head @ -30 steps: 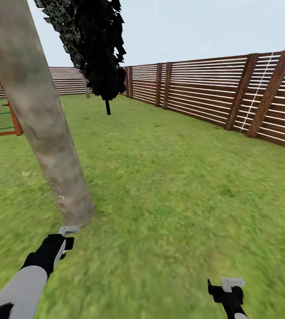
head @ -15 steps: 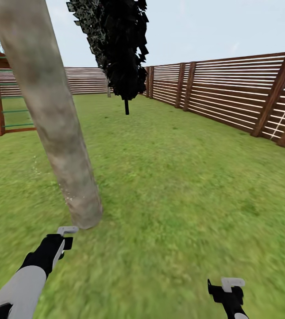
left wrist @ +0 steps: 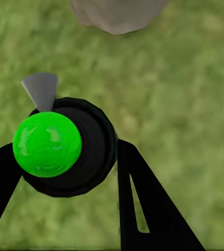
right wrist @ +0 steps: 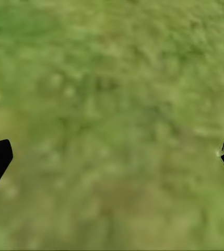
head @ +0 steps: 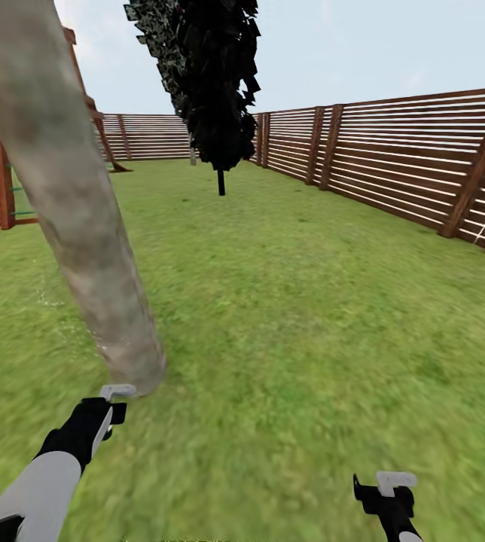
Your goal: In the garden, pick up the pesticide atomizer on the floor and spray pesticide onto both trees until each tree trunk is fully covered.
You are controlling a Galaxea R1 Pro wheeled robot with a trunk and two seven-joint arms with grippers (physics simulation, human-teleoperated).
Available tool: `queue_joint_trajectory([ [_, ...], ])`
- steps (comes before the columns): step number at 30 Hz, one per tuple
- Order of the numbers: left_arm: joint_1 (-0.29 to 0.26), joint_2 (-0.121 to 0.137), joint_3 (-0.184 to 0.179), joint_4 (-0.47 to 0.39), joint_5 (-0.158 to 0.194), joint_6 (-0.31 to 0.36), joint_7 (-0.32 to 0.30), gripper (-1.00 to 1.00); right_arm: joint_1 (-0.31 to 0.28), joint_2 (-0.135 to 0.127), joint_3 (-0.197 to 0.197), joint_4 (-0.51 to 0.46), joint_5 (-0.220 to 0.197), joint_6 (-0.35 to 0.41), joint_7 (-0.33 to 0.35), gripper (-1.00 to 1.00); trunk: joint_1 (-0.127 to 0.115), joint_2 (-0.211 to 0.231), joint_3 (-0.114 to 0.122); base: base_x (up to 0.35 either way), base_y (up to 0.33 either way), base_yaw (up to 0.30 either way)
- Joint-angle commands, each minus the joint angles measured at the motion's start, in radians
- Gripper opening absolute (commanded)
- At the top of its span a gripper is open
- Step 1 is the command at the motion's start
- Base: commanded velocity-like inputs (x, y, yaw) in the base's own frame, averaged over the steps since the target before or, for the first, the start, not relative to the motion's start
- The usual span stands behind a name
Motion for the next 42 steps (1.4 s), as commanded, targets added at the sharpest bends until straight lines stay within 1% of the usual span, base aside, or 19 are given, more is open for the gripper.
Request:
queue_joint_trajectory([
  [1,0.000,-0.001,0.000,0.000,-0.001,0.000,0.000,-1.00,0.000,0.000,0.000,0.000,0.000,0.000,0.000,1.00,0.000,0.000,0.000,-0.087,-0.269,0.260],
  [11,-0.013,-0.003,-0.011,-0.002,0.004,0.002,-0.014,-1.00,0.000,0.000,0.000,0.000,0.000,0.000,0.000,1.00,0.000,0.000,0.000,-0.019,-0.029,0.277],
  [13,-0.040,0.005,-0.015,-0.001,0.003,0.006,-0.022,-1.00,0.000,0.000,0.000,-0.001,0.000,0.000,0.000,1.00,0.000,0.000,0.000,0.000,0.000,0.080],
  [16,-0.069,0.004,-0.017,-0.003,-0.002,0.022,-0.080,-1.00,0.000,-0.001,-0.001,-0.001,0.000,0.000,0.000,1.00,0.000,0.000,0.000,0.000,0.000,0.013],
  [17,-0.114,-0.005,-0.021,-0.002,-0.003,0.083,-0.098,-1.00,0.000,-0.001,-0.001,-0.002,0.000,0.000,0.000,1.00,0.000,0.000,0.000,0.000,0.000,0.001],
  [18,-0.132,-0.009,-0.034,-0.002,-0.003,0.096,-0.102,-1.00,0.000,-0.001,-0.002,-0.002,0.000,0.000,0.000,1.00,0.000,0.000,0.000,0.000,0.000,0.000],
  [19,-0.156,-0.008,-0.066,-0.002,-0.002,0.107,-0.109,-1.00,0.000,-0.001,-0.002,-0.002,-0.001,0.000,0.001,1.00,0.000,0.000,0.000,0.000,0.000,0.000],
  [21,-0.187,0.007,-0.097,-0.003,-0.004,0.151,-0.142,-1.00,0.000,-0.002,-0.002,-0.003,-0.001,0.000,0.001,1.00,0.000,0.000,0.000,0.000,0.000,0.000],
  [22,-0.205,0.074,-0.104,-0.003,-0.003,0.182,-0.221,-1.00,0.000,-0.002,-0.002,-0.002,0.000,0.000,0.001,1.00,0.000,0.000,0.000,0.000,0.000,0.000],
  [23,-0.205,0.099,-0.107,-0.002,-0.005,0.186,-0.265,-1.00,0.000,-0.002,-0.001,-0.001,0.000,0.000,0.001,1.00,0.000,0.000,0.000,0.000,0.000,0.000],
  [24,-0.206,0.104,-0.109,-0.003,-0.006,0.189,-0.290,-1.00,0.000,-0.002,0.000,0.000,0.000,0.000,0.002,1.00,0.000,0.000,0.000,-0.022,0.000,0.000],
  [27,-0.216,0.087,-0.163,-0.023,-0.004,0.197,-0.300,-1.00,0.000,-0.002,0.000,-0.001,0.000,0.000,0.002,1.00,0.000,0.000,0.000,-0.211,0.000,0.000],
  [29,-0.226,0.078,-0.172,-0.072,-0.003,0.236,-0.302,-1.00,0.000,-0.002,-0.001,-0.001,0.000,0.000,0.002,1.00,0.000,0.000,0.000,-0.057,0.000,0.000],
  [32,-0.286,0.067,-0.177,-0.114,-0.003,0.364,-0.304,-1.00,0.000,-0.002,-0.001,-0.001,0.000,0.000,0.002,1.00,0.000,0.000,0.000,-0.013,0.000,0.000],
  [36,-0.304,0.105,-0.192,-0.115,-0.004,0.387,-0.306,-1.00,0.000,-0.002,-0.002,-0.002,0.000,0.000,0.002,1.00,0.000,0.000,0.000,0.000,0.000,0.000],
  [37,-0.305,0.134,-0.193,-0.112,-0.004,0.390,-0.332,-1.00,0.000,-0.002,-0.002,-0.002,0.000,0.000,0.002,1.00,0.000,0.000,0.000,0.000,0.000,0.000],
  [38,-0.305,0.144,-0.202,-0.113,-0.006,0.391,-0.370,-1.00,0.000,-0.002,-0.002,-0.002,0.000,0.000,0.002,1.00,0.000,0.000,0.000,0.000,0.000,0.000],
  [40,-0.305,0.145,-0.262,-0.116,-0.012,0.412,-0.431,-1.00,0.000,-0.002,-0.002,-0.002,0.000,0.000,0.002,1.00,0.000,0.000,0.000,0.000,0.000,0.000],
  [42,-0.310,0.120,-0.324,-0.144,-0.012,0.464,-0.451,-1.00,0.000,-0.002,-0.002,-0.002,0.000,0.000,0.002,1.00,0.000,0.000,0.000,0.000,0.000,0.000],
])
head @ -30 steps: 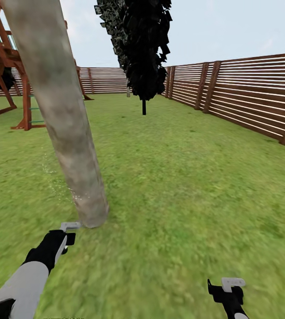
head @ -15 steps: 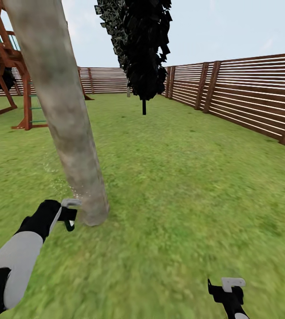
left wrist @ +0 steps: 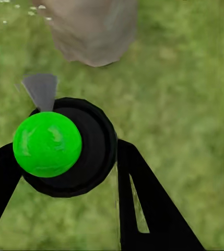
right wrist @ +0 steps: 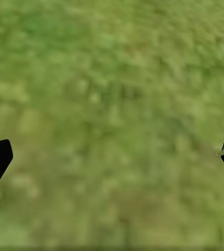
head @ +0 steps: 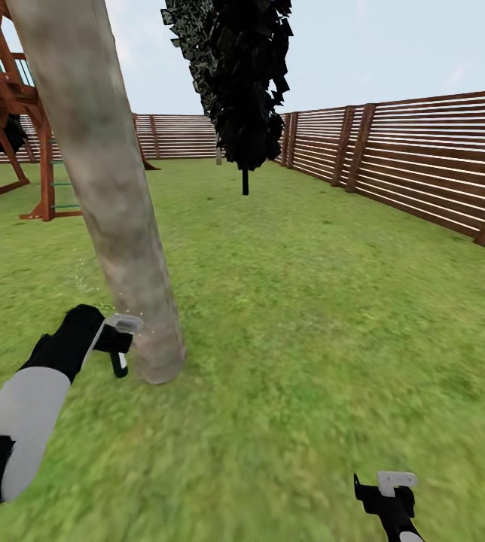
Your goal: In the garden, pick up the pesticide atomizer on the floor and spray pesticide onto both trees until each tree trunk is fully covered.
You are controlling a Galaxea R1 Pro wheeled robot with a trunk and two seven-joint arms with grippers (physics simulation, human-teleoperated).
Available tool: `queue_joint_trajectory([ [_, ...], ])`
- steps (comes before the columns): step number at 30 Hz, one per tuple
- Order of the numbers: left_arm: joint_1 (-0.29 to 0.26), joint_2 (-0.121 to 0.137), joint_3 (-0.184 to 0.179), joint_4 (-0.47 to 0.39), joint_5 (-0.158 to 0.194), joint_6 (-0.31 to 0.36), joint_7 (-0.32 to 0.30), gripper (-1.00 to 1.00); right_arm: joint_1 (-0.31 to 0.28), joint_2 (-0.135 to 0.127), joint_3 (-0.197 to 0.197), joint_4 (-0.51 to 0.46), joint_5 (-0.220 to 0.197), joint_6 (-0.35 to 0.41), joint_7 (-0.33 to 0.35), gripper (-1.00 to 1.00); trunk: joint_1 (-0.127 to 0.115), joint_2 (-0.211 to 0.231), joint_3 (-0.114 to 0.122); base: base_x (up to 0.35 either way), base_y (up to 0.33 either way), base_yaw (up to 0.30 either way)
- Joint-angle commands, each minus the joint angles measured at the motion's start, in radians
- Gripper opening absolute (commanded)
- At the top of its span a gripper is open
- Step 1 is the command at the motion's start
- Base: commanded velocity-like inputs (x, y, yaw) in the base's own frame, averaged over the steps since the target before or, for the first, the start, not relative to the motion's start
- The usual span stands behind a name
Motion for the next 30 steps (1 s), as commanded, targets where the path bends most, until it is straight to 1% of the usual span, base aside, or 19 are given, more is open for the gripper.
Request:
queue_joint_trajectory([
  [1,-0.013,-0.006,-0.010,-0.018,-0.008,0.008,-0.003,-1.00,0.000,0.000,0.000,0.000,0.000,0.000,0.000,1.00,0.000,0.000,0.000,0.000,0.000,0.000],
  [4,-0.058,0.001,-0.012,-0.028,-0.006,0.015,-0.006,-1.00,0.000,0.000,0.000,0.000,0.000,0.000,0.000,1.00,0.000,0.000,0.000,0.000,0.000,0.000],
  [5,-0.072,0.019,-0.011,-0.026,-0.007,0.016,-0.006,-1.00,0.000,0.000,0.000,0.000,0.000,0.000,0.000,1.00,0.000,0.000,0.000,0.000,0.000,0.000],
  [6,-0.077,0.048,-0.011,-0.022,-0.007,0.016,-0.006,-1.00,0.000,0.000,0.000,0.000,0.000,0.000,0.000,1.00,0.000,0.000,0.000,0.000,0.000,0.000],
  [8,-0.083,0.087,-0.010,-0.020,-0.005,0.016,-0.007,-1.00,0.000,0.000,0.000,0.000,0.000,0.000,0.000,1.00,0.000,0.000,0.000,0.000,0.000,0.000],
  [9,-0.083,0.098,-0.011,-0.018,-0.005,0.016,-0.009,-1.00,0.000,0.000,0.000,0.000,0.000,0.000,0.000,1.00,0.000,0.000,0.000,0.000,0.000,0.000],
  [10,-0.082,0.104,-0.015,-0.017,-0.005,0.016,-0.031,-1.00,0.000,0.000,0.000,0.000,0.000,0.000,0.000,1.00,0.000,0.000,0.000,0.000,0.000,0.000],
  [12,-0.081,0.099,-0.018,-0.016,-0.008,0.016,-0.076,-1.00,0.000,0.000,0.000,0.000,0.000,0.000,0.000,1.00,0.000,0.000,0.000,0.000,0.000,0.000],
  [14,-0.083,0.087,-0.018,-0.016,-0.010,0.017,-0.090,-1.00,0.000,0.000,0.000,0.000,0.000,0.000,0.000,1.00,0.000,0.000,0.000,0.000,0.000,0.000],
  [16,-0.085,0.048,-0.018,-0.023,-0.010,0.023,-0.094,-1.00,0.000,0.000,0.000,0.000,0.000,0.000,0.000,1.00,0.000,0.000,0.000,0.000,0.000,0.000],
  [17,-0.086,0.037,-0.018,-0.026,-0.010,0.024,-0.095,-1.00,0.000,0.000,0.000,0.000,0.000,0.000,0.000,1.00,0.000,0.000,0.000,0.000,0.000,0.000],
  [18,-0.089,0.031,-0.018,-0.027,-0.010,0.025,-0.095,-1.00,0.000,0.000,0.000,0.000,0.000,0.000,0.000,1.00,0.000,0.000,0.000,0.000,0.000,0.000],
  [19,-0.093,0.030,-0.018,-0.027,-0.010,0.025,-0.095,-1.00,0.000,0.000,0.000,0.000,0.000,0.000,0.000,1.00,0.000,0.000,0.000,0.000,0.000,0.000],
  [22,-0.096,0.048,-0.019,-0.026,-0.012,0.024,-0.095,-1.00,0.000,0.000,0.000,-0.001,-0.001,0.000,0.000,1.00,0.000,0.000,0.000,0.000,0.000,0.002],
  [24,-0.095,0.057,-0.019,-0.022,-0.013,0.024,-0.095,-1.00,0.000,0.000,0.001,-0.002,-0.001,0.000,0.000,1.00,0.000,0.000,0.000,0.000,0.000,0.181],
  [27,-0.094,0.058,-0.020,-0.025,-0.014,0.024,-0.095,-1.00,0.000,0.000,0.001,-0.002,-0.001,0.000,0.000,1.00,0.000,0.000,0.000,0.010,-0.036,0.253],
  [30,-0.090,0.055,-0.021,-0.029,-0.015,0.024,-0.095,-1.00,0.000,0.000,0.000,-0.002,-0.001,0.000,0.000,1.00,0.000,0.000,0.000,0.065,-0.219,0.068],
])
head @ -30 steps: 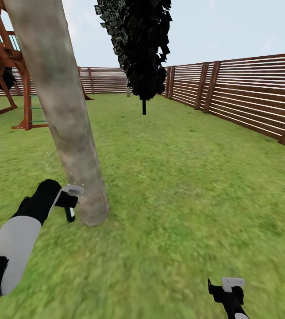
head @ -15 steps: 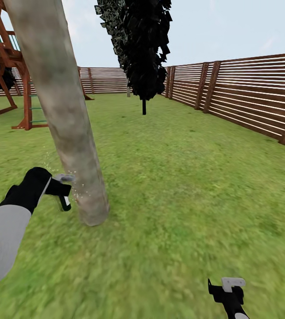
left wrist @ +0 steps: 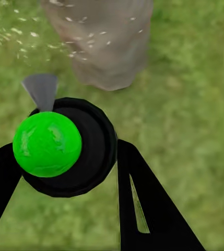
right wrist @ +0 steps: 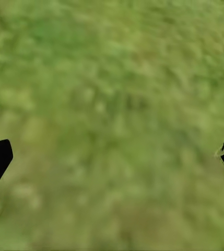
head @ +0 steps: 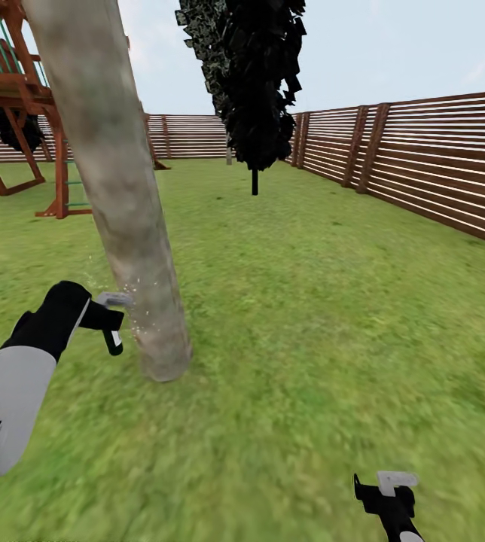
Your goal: In the garden, pick up the pesticide atomizer on the floor and spray pesticide onto both trees until each tree trunk is fully covered.
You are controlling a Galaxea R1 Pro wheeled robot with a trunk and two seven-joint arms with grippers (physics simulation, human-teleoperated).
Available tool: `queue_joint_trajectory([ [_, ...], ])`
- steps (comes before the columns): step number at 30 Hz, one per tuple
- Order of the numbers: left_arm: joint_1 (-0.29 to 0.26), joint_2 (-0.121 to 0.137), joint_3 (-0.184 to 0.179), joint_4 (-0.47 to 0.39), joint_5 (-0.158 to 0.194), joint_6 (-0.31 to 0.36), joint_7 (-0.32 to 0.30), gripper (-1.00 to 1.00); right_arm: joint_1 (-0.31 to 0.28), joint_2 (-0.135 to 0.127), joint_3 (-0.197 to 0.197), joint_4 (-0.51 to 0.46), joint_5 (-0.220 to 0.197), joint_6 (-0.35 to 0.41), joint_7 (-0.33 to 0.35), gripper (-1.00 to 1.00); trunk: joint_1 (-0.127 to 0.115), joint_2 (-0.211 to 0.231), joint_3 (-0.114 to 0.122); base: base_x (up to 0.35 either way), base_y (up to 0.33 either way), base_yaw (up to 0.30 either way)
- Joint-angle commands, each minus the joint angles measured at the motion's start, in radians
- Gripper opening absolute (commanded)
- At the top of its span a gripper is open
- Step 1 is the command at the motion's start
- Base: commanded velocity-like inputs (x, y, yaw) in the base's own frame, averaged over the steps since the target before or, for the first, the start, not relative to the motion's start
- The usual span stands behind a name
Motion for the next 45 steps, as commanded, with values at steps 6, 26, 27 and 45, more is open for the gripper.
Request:
queue_joint_trajectory([
  [6,0.002,-0.003,0.001,0.000,0.000,0.001,0.000,-1.00,0.000,0.000,0.000,0.000,0.001,0.000,0.000,1.00,0.000,0.000,0.000,0.008,-0.271,0.002],
  [26,-0.005,-0.003,0.003,0.001,0.001,0.001,0.000,-1.00,0.000,0.000,0.001,0.000,0.001,0.000,0.000,1.00,0.000,0.000,0.000,0.057,-0.274,0.137],
  [27,-0.005,-0.002,0.003,0.001,0.001,0.002,0.000,-1.00,0.000,0.000,0.001,0.000,0.001,0.000,0.000,1.00,0.000,0.000,0.000,0.079,-0.274,0.277],
  [45,0.012,0.004,0.000,0.013,-0.029,0.005,0.004,-1.00,0.000,0.000,0.000,-0.001,0.001,0.000,0.000,1.00,0.000,0.000,0.000,0.115,-0.245,0.153],
])
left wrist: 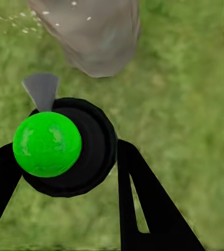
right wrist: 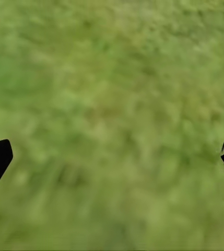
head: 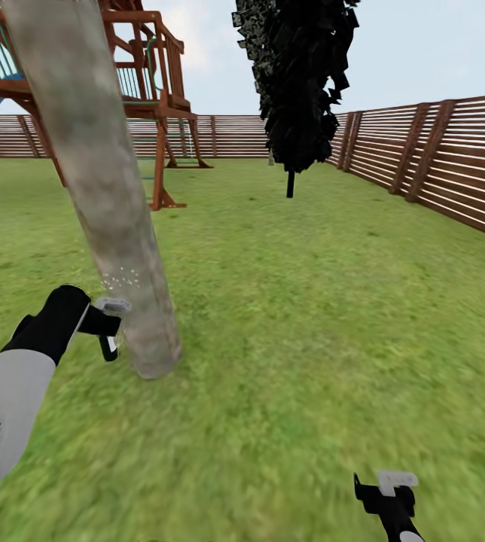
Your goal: In the garden, pick up the pesticide atomizer on the floor and spray pesticide onto both trees until each tree trunk is fully covered.
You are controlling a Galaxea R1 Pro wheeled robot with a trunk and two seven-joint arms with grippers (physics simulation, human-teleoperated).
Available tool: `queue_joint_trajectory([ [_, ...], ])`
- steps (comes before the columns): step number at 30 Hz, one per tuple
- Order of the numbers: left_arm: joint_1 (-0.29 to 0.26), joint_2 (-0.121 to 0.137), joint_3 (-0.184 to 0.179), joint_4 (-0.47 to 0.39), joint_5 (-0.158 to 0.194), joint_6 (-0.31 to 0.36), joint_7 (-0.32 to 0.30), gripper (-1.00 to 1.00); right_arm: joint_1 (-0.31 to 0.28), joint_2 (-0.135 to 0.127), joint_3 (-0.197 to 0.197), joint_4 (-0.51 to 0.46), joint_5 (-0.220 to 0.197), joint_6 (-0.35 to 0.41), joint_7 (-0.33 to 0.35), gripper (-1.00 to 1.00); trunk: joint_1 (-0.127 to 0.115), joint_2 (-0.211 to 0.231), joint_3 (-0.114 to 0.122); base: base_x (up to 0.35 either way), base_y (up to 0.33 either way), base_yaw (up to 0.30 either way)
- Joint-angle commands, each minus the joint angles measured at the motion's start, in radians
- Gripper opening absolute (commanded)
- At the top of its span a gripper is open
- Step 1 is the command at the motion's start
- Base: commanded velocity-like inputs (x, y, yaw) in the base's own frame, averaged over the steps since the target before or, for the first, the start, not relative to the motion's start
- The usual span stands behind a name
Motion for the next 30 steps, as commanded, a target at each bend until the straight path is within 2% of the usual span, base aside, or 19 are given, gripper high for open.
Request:
queue_joint_trajectory([
  [1,0.001,0.000,0.001,0.001,-0.016,0.001,0.000,-1.00,0.000,0.000,0.000,0.001,0.000,0.000,0.000,1.00,0.000,0.000,0.000,0.050,-0.274,0.278],
  [5,0.011,-0.005,0.001,0.001,-0.031,0.001,0.000,-1.00,0.000,0.000,0.000,0.000,0.000,0.000,0.000,1.00,0.000,0.000,0.000,0.153,-0.247,0.246],
  [10,0.035,-0.013,0.008,0.009,-0.031,-0.002,0.004,-1.00,0.000,-0.001,0.000,-0.001,0.000,0.000,0.000,1.00,0.000,0.000,0.000,0.232,-0.197,0.023],
  [11,0.038,-0.009,0.009,0.015,-0.032,-0.002,0.006,-1.00,0.000,-0.002,0.000,-0.001,-0.001,0.000,-0.001,1.00,0.000,0.000,0.000,0.223,-0.195,0.000],
  [12,0.040,0.006,0.011,0.024,-0.036,-0.002,0.008,-1.00,0.000,-0.002,0.000,-0.001,0.000,0.000,0.000,1.00,0.000,0.000,0.000,-0.124,-0.221,0.000],
  [14,0.070,0.025,0.012,0.027,-0.037,-0.004,0.009,-1.00,0.000,-0.002,0.000,0.000,0.000,0.000,0.000,1.00,0.000,0.000,0.000,-0.221,-0.200,0.000],
  [17,0.110,0.027,0.011,0.029,-0.037,-0.009,0.010,-1.00,0.000,-0.001,0.000,0.000,0.000,0.000,0.000,1.00,0.000,0.000,0.000,-0.124,-0.066,0.005],
  [25,0.113,0.019,0.018,0.017,-0.034,-0.006,0.030,-1.00,0.000,0.000,0.000,0.000,-0.001,0.000,0.000,1.00,0.000,0.000,-0.001,-0.005,-0.002,0.234],
  [30,0.115,0.018,0.014,0.013,-0.036,-0.007,0.031,-1.00,0.000,-0.002,-0.001,-0.001,-0.002,-0.001,-0.001,1.00,0.000,0.000,-0.001,0.181,-0.088,0.059],
])
